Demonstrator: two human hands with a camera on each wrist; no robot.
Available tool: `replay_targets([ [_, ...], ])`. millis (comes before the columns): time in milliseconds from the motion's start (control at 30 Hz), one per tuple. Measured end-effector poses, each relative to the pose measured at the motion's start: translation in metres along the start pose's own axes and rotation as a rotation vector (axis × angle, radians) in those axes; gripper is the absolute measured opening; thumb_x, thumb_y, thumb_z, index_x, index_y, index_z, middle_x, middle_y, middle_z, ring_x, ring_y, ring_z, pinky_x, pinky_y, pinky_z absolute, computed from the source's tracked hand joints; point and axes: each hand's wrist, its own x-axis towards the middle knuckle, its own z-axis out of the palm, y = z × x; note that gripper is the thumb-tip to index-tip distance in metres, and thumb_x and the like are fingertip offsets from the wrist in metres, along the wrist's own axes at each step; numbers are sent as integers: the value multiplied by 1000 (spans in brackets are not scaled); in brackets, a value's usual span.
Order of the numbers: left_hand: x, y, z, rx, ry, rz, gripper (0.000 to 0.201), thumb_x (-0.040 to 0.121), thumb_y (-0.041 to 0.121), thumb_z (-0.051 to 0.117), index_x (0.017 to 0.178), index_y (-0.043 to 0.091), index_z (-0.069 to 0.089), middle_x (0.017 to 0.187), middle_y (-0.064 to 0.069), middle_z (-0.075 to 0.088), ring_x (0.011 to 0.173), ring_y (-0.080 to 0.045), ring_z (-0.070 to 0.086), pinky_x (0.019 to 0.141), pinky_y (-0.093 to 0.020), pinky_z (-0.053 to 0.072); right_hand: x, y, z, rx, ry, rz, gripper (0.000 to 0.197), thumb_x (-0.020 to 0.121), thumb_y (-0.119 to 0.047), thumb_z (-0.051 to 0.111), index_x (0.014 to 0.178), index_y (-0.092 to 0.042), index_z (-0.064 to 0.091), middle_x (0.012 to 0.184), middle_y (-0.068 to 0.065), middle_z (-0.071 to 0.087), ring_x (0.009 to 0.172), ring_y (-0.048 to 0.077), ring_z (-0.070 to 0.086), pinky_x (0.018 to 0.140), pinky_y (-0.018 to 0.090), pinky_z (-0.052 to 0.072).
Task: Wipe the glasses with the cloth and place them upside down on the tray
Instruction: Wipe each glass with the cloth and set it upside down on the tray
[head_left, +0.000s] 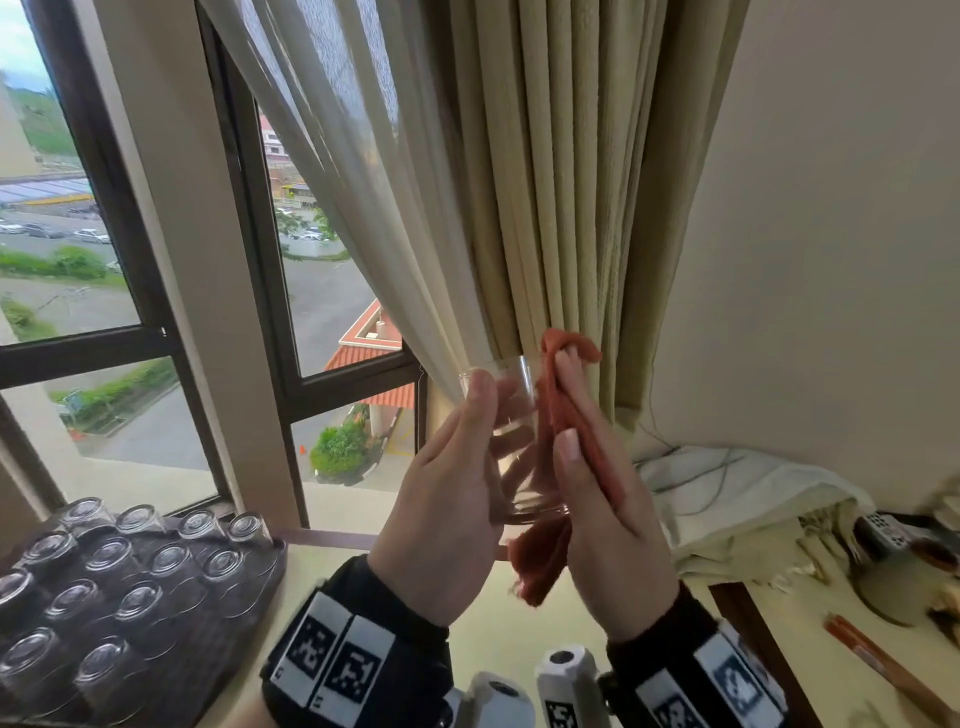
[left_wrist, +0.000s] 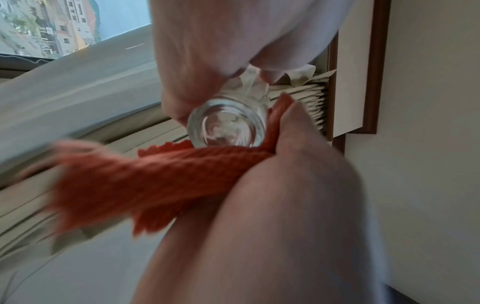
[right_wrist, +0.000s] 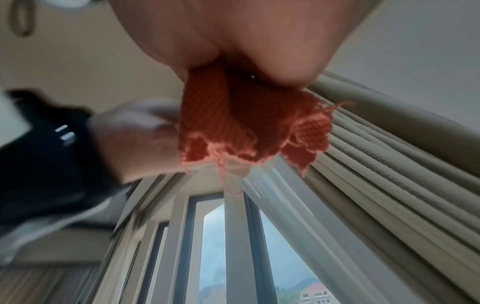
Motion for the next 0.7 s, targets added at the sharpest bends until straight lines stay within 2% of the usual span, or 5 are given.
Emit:
replay_targets([
  [100,-1,4,4,-23,-2,-12,63,105,59,43,134,12,73,131,-16,74,126,-31,70,106,-50,57,0,-5,3,-217,-62,-219,50,112,-25,44,161,-29,39,172,-19,24,143,54,43,115,70,38],
  [333,11,12,-4,72,99,24,91,73,86,66,131,17,68,123,-15,74,109,-32,74,92,-47,59,-35,32,16,-354,-44,-343,59,106,-18,44,163,-18,31,175,-4,22,161,23,21,130,30,18],
  [433,9,7,3,96,87,55,89,85,76,70,133,2,62,121,-21,74,94,-18,76,80,-28,59,-23,24,12,-156,-23,-99,56,108,-38,41,161,-50,28,170,-8,33,141,50,49,111,66,45],
  [567,5,1,11,79,132,46,80,85,78,68,133,14,65,126,-11,75,121,-27,71,114,-56,49,-5,6,6,-140,-40,-75,52,107,-44,41,157,-56,32,168,-9,35,122,66,55,92,79,50],
  [700,4,7,9,80,110,52,75,92,76,55,124,12,77,122,-19,76,123,-42,69,114,-66,47,-16,14,9,-419,-43,-364,56,107,-19,43,162,-14,35,176,-4,17,159,30,26,130,40,22],
])
